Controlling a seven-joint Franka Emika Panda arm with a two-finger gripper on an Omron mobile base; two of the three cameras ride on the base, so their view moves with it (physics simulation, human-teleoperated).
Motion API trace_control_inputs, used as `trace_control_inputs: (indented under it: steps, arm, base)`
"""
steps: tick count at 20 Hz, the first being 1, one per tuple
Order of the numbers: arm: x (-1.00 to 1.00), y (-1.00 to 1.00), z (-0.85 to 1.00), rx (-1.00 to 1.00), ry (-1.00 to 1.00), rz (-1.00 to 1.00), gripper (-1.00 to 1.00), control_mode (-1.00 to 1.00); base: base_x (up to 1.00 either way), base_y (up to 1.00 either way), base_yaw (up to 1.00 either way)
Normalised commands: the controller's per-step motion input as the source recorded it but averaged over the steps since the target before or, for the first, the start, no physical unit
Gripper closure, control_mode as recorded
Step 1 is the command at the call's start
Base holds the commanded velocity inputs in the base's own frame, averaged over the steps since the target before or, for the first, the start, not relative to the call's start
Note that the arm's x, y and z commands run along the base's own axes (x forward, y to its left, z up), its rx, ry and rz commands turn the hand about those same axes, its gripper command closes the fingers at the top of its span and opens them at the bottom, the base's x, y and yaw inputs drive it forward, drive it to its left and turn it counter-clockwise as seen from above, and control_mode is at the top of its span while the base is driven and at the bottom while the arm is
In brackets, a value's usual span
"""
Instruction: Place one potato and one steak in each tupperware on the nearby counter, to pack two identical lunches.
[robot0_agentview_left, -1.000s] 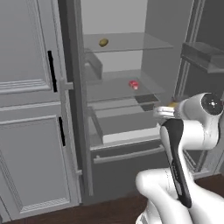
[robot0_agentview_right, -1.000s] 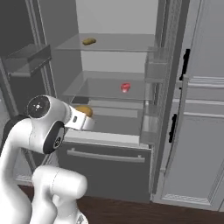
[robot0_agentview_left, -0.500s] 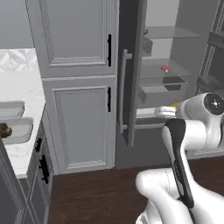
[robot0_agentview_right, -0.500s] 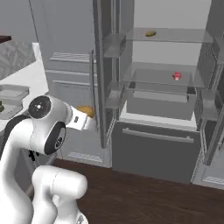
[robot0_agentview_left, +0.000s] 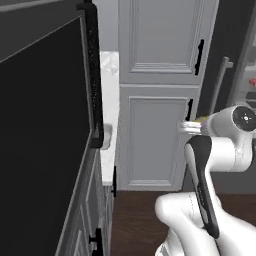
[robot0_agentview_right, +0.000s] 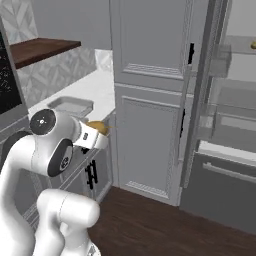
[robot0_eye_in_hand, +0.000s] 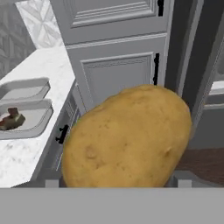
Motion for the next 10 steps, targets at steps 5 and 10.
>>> trace_control_inputs:
  steps: [5, 10]
  arm:
    - [0.0, 0.0, 0.0, 0.0, 0.0, 0.0, 1.0, 1.0]
    - [0.0, 0.0, 0.0, 0.0, 0.0, 0.0, 1.0, 1.0]
  base:
    - [1.0, 0.0, 0.36]
    - [0.8, 0.21, 0.49]
